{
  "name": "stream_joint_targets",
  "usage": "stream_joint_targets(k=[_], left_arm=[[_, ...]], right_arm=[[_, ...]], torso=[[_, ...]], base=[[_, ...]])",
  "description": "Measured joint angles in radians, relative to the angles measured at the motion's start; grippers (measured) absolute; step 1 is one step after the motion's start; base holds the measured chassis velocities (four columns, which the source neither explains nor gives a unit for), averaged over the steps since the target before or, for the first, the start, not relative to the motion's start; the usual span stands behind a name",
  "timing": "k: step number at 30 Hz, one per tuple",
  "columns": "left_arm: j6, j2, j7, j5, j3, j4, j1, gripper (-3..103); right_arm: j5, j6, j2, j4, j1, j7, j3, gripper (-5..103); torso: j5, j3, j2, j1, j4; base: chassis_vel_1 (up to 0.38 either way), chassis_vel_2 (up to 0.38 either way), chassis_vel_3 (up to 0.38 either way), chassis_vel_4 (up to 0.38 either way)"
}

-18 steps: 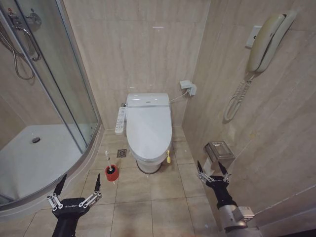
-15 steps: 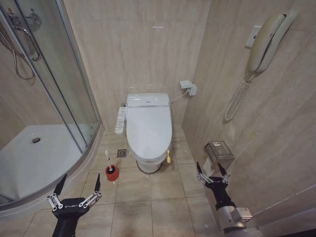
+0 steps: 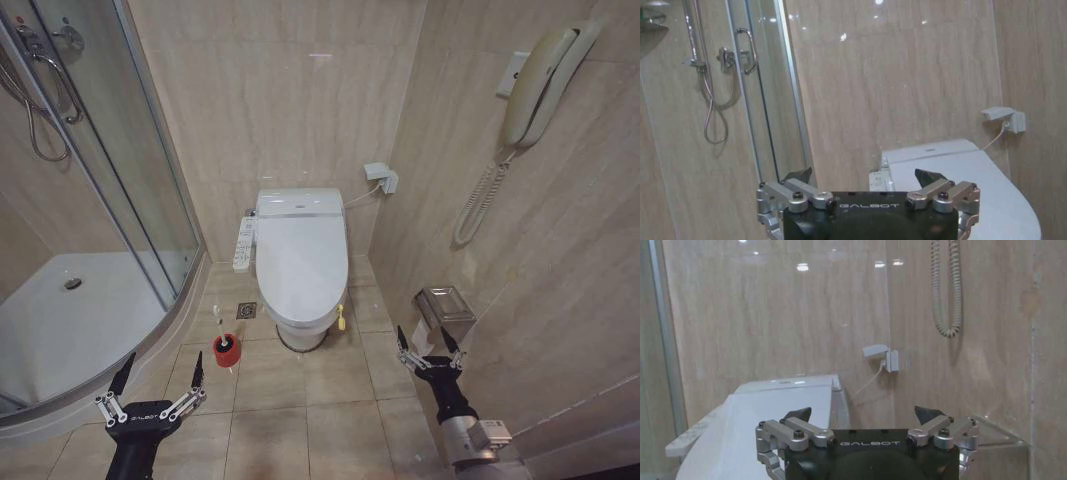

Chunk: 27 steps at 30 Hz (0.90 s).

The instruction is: Open the toilet lid, clean the toilet bowl with a toilet brush, close the toilet lid, and flush.

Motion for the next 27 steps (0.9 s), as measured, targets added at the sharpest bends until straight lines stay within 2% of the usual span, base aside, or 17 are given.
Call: stream_joint_targets(k=[10, 20, 27], left_arm=[[0.0, 0.0, 0.0, 0.0, 0.0, 0.0, 0.0, 100], [0.0, 0.0, 0.0, 0.0, 0.0, 0.0, 0.0, 100], [0.0, 0.0, 0.0, 0.0, 0.0, 0.0, 0.0, 100]], right_arm=[[-0.001, 0.045, -0.007, -0.032, 0.03, -0.061, -0.009, 100], [-0.002, 0.062, -0.008, -0.055, 0.057, -0.071, -0.018, 100], [0.006, 0.063, -0.008, -0.069, 0.065, -0.076, -0.02, 100]], torso=[[0.0, 0.0, 0.0, 0.0, 0.0], [0.0, 0.0, 0.0, 0.0, -0.0001], [0.0001, 0.0, 0.0, 0.0, 0.0001]], base=[[0.0, 0.0, 0.0, 0.0], [0.0, 0.0, 0.0, 0.0], [-0.11, 0.092, 0.087, -0.106]])
